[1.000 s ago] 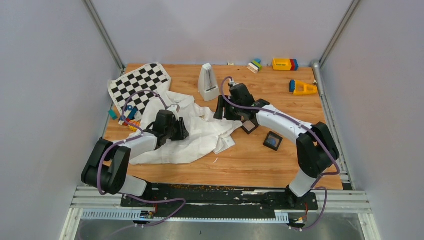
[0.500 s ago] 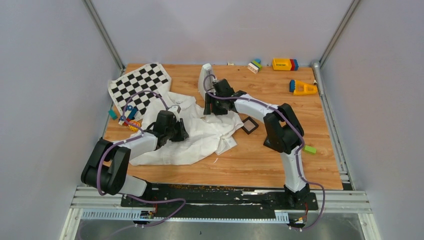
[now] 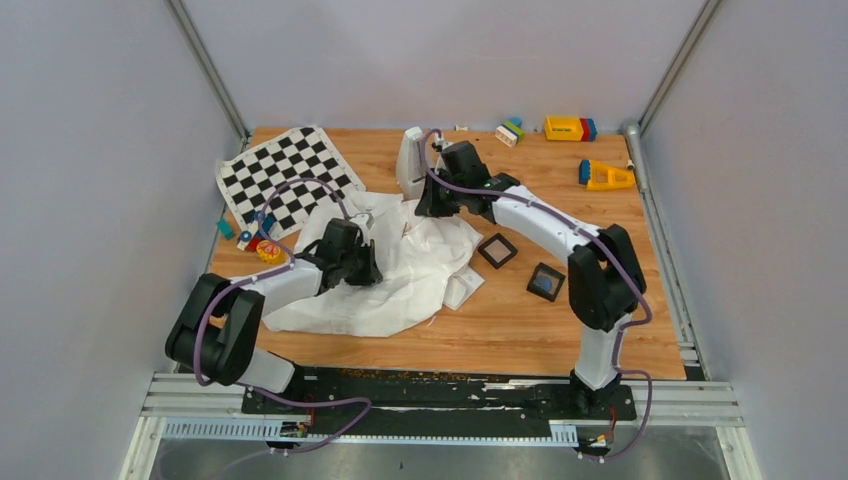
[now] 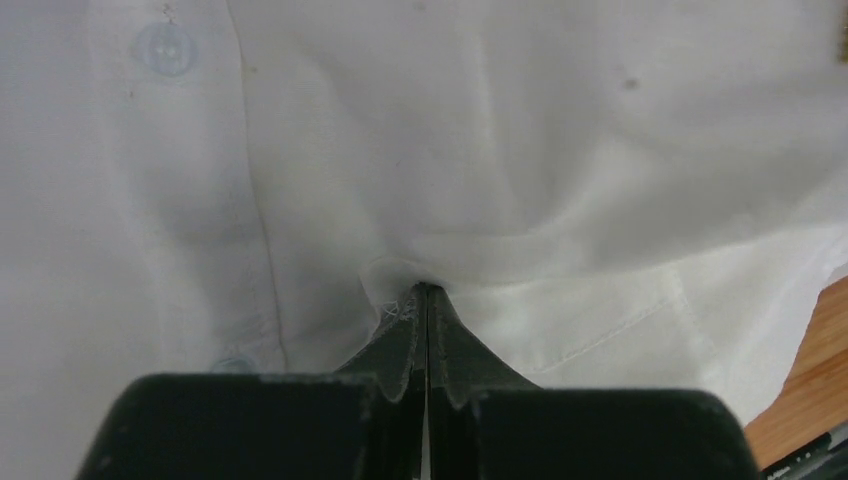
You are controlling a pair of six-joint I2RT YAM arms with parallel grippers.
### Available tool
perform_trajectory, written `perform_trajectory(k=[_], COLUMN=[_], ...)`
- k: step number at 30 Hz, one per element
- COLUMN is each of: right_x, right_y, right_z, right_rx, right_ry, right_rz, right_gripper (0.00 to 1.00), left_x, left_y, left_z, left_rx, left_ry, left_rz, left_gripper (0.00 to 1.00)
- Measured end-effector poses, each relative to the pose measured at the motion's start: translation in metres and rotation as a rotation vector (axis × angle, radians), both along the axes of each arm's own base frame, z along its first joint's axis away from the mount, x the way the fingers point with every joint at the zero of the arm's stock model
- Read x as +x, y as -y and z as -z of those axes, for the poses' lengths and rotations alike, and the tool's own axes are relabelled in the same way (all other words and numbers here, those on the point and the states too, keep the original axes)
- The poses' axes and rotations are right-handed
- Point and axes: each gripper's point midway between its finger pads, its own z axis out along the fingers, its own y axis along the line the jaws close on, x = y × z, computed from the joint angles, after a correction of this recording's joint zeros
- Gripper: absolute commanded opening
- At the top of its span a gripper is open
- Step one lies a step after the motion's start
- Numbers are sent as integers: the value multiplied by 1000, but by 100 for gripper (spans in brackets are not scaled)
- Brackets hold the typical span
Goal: Remove the brooch from the garment
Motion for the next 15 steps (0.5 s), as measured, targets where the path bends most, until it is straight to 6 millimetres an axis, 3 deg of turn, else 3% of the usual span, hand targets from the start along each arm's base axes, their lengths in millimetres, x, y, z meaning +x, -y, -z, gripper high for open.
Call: perform_trajectory(k=[3,6,8,11,12,15], right_x=[-11,-23,-32,-40,-43,-49], right_y=[1,3,3,4,5,6], right_z=[-50,-76,-79,-69,-64,-55], right_rx=[81,136,156,155,152,148], right_ry=[81,130,139,112,100,77], right_rz=[-27,-62,-89,-108,-112,-124], right_gripper=[0,0,0,0,0,0], left_x=[-5,-8,-11,-15,-16,-22], left_y=[7,13,15,14,14,14], left_z=[-4,-18,-30,-57,-67,-98], left_rx=[-20,-63,-90,-135,-152,-215], left_ry=[4,44,86,190,233,369], left_rz=[36,67,79,91,96,112], left_gripper=[0,7,15,26,36,51])
